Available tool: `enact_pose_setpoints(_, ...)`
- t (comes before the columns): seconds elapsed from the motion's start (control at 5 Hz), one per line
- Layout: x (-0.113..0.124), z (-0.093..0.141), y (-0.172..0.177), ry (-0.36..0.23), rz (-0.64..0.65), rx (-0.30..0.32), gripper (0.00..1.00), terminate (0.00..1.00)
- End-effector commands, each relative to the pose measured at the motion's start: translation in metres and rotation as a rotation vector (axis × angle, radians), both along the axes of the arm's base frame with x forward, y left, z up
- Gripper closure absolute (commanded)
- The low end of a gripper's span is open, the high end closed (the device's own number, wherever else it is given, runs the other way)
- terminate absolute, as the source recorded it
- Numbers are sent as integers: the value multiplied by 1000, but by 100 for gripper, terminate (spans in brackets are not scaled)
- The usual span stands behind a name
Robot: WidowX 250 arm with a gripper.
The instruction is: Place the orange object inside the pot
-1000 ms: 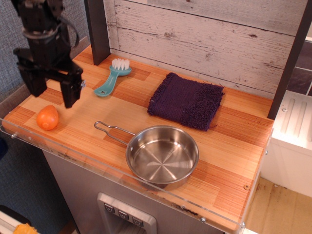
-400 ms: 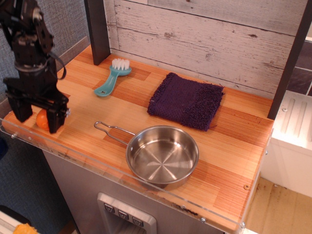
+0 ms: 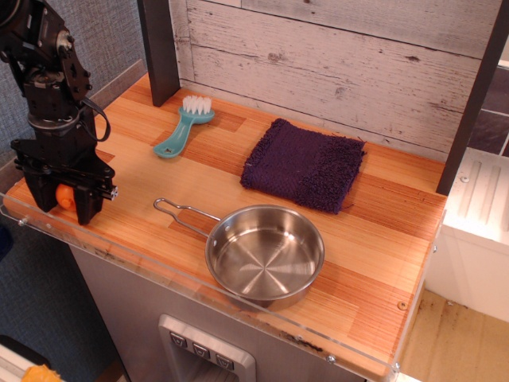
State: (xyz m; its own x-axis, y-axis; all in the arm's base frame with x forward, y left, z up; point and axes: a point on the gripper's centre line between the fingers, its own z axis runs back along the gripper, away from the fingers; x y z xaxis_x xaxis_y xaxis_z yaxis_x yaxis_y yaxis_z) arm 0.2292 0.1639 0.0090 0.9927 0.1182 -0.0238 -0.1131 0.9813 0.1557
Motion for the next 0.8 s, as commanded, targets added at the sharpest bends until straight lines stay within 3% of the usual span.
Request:
enact_pose_setpoints(0.0,0,29,-5,-76,3,-24,100,0)
enact_pose_setpoints(0.2,3,70,-41,-160,-39,-84,100,0)
enact_pose_setpoints(0.4,1,97,-86,-174,-103,-196,100,0)
enact_pose_setpoints(0.6,-8,90,-136,-128,-194,-182,100,0)
